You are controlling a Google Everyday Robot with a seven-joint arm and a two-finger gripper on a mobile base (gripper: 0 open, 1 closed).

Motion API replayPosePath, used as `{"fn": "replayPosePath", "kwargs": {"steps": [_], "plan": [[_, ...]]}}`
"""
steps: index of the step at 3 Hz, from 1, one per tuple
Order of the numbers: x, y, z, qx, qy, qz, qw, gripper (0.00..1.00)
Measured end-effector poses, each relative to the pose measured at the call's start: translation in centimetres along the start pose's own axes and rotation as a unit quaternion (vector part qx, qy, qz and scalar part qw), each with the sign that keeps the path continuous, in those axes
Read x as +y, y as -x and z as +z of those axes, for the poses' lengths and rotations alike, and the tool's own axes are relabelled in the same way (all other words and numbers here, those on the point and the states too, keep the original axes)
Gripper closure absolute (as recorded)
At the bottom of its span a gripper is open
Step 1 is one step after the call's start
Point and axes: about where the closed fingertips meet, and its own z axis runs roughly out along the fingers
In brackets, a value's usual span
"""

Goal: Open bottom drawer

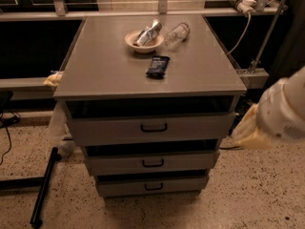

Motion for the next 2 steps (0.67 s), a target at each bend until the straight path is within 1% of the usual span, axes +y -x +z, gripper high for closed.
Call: {"fn": "replayPosePath", "kwargs": {"steps": [1,2], "plan": [[3.7,-2.3,10.2,-0.033,0.053,0.016,0.9979,1.0],[8.4,-7.1,22.4,-0.031,0.119,0.052,0.991,1.0]]}}
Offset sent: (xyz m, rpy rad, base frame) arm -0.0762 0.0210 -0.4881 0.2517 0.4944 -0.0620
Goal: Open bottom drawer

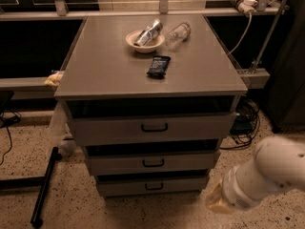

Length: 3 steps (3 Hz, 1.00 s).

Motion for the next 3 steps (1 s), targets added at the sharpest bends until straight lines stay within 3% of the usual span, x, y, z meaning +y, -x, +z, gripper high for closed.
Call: {"fn": "replayPosePath", "kwargs": {"steps": [1,2,3], "plan": [[1.3,-5.1,9.3,0.0,0.05,0.039,0.998,1.0],[2.3,-5.7,12.0,-0.011,0.08,0.05,0.9955,1.0],[2.3,-5.7,12.0,-0.011,0.079,0.05,0.9955,1.0]]}}
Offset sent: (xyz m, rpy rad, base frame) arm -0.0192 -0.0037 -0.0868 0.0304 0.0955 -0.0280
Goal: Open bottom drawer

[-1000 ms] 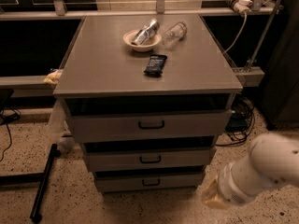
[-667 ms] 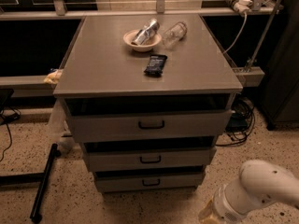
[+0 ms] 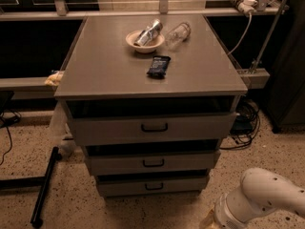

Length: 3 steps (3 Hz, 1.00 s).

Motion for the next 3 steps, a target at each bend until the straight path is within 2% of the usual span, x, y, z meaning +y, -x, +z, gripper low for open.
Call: {"fn": "replayPosePath", "kwargs": {"steps": [1,2,3], "plan": [[-2.6,-1.0,3.0,-0.025,-0.021,-0.022,0.9992,1.0],[-9.6,-1.8,6.9,-0.062,-0.061,-0.076,0.9933,1.0],[-16.4,-2.3,13.3,-0.114,-0.057,-0.121,0.9845,1.0]]}}
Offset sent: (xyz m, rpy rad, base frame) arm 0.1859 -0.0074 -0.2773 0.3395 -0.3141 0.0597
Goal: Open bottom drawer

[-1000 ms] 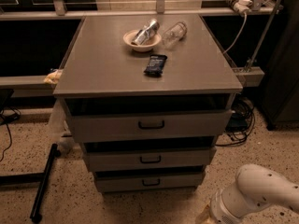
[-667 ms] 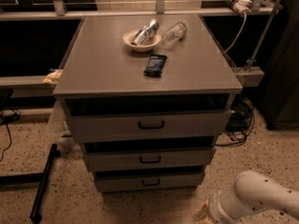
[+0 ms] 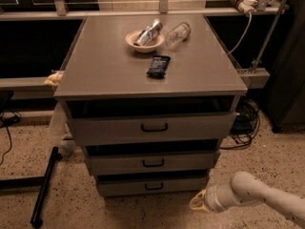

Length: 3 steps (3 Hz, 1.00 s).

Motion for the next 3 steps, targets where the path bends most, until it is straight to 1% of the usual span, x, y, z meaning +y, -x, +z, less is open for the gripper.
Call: {"fn": "replayPosePath", "kwargs": {"steps": [1,2,3], "plan": [[0.0,0.0,0.0,0.0,0.0,0.0,1.0,1.0],[0.1,-1.2,1.1,0.017,-0.022,-0.028,0.9992,1.0],[-0.7,-2.6,3.2,0.021,-0.046,-0.06,0.9969,0.81]]}}
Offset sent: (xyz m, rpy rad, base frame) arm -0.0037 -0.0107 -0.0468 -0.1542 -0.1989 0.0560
